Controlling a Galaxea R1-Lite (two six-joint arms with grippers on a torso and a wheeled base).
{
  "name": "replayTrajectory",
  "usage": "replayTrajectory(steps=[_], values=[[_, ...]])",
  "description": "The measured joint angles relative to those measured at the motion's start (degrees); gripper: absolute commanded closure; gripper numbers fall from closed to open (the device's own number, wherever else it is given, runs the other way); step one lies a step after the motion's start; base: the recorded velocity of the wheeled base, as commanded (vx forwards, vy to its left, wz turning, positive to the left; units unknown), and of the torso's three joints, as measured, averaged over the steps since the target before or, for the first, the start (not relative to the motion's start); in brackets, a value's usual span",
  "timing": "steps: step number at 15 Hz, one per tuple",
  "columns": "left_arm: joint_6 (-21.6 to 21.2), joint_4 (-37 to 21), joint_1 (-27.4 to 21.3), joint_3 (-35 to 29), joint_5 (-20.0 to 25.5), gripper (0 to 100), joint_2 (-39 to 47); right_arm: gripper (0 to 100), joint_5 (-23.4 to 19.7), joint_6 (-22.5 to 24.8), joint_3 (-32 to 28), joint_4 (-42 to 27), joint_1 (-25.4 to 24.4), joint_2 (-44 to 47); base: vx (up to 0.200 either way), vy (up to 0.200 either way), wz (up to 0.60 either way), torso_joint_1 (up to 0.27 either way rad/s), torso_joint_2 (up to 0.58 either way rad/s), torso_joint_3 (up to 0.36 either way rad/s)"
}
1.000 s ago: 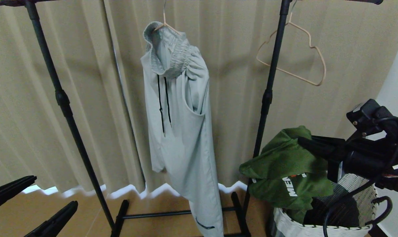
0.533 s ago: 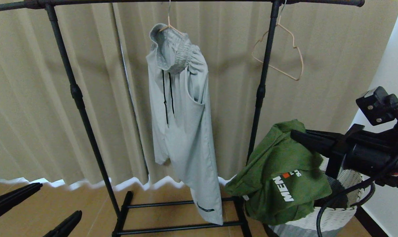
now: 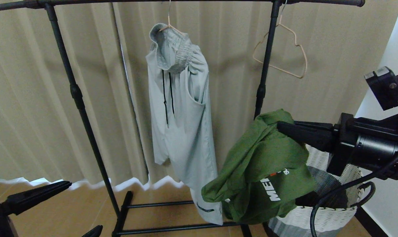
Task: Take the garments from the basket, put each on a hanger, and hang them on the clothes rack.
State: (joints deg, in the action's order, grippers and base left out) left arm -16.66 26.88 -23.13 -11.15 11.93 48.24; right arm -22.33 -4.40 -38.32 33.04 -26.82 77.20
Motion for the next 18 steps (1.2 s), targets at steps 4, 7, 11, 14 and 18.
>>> replayTrajectory(steps=[4,7,11,14,18], values=[[-1.72,0.07,-7.08,-5.40,0.13,0,9.69,100,-1.97,-2.51,-4.01,0.11,-3.88,0.79,0.000,0.000,0.00,0.000,0.00,0.000],[-1.69,0.07,-13.20,-10.18,1.61,0,17.99,100,-4.22,-3.21,-6.25,0.09,-5.38,1.54,0.000,0.000,0.00,0.000,0.00,0.000],[-1.69,0.38,-15.65,-14.77,3.33,0,28.25,100,-4.46,-3.34,-7.57,-0.04,-6.72,1.79,0.000,0.000,0.00,0.000,0.00,0.000],[-1.67,0.43,-16.03,-17.94,3.25,0,34.23,100,-4.46,-3.34,-7.88,0.00,-8.55,1.66,0.000,0.000,0.00,0.000,0.00,0.000],[-1.91,3.46,-16.66,-19.69,3.08,100,39.06,100,-4.46,-3.34,-7.94,-0.02,-9.09,1.40,0.000,0.000,0.00,0.000,0.00,0.000]])
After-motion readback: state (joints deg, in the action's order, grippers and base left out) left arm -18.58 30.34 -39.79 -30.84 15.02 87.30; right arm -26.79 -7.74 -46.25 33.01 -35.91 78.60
